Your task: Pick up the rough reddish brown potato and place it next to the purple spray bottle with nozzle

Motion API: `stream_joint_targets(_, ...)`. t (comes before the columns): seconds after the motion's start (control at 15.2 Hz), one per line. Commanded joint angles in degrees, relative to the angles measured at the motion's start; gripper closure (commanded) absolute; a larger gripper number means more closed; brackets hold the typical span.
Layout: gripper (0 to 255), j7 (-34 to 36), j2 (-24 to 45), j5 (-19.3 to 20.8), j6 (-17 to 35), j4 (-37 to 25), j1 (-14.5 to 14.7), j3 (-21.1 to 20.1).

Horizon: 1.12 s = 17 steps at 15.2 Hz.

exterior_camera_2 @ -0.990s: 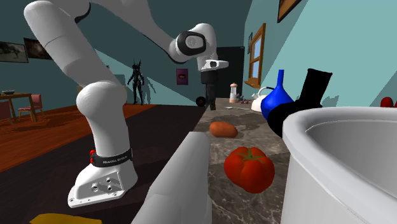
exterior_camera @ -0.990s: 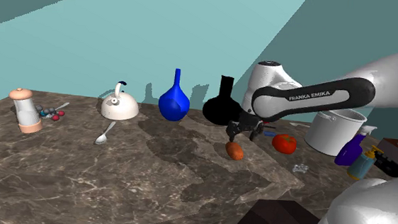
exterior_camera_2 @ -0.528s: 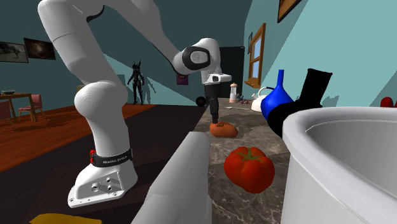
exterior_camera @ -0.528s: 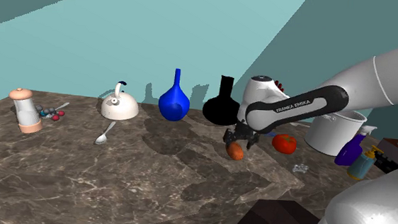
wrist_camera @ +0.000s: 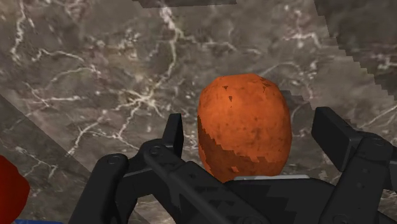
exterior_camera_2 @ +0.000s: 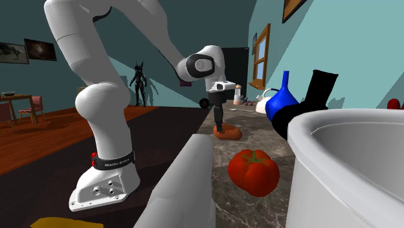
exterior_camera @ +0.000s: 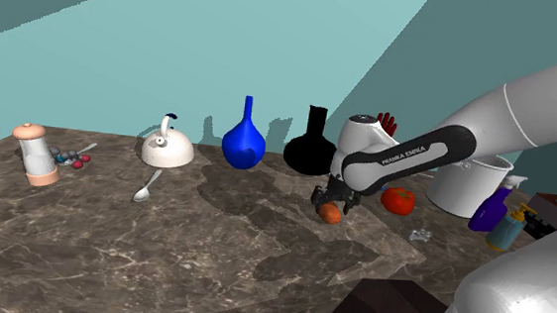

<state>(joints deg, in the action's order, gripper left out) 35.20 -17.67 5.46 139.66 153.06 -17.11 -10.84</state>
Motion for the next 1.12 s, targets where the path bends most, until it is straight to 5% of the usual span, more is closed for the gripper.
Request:
stream_joint_targets(0.0, 0, 0.0, 0.0, 0.0, 0.1, 0.0, 0.0, 0.0)
stream_joint_targets(0.13, 0, 0.0, 0.0, 0.0, 0.1, 0.0, 0.0, 0.0)
stream_joint_targets(0.2, 255, 0.0, 0.0, 0.0, 0.1, 0.0, 0.0, 0.0)
stream_joint_targets(1.06, 255, -0.9, -2.4, -0.8, -3.7, -1.3, 0.4, 0.4)
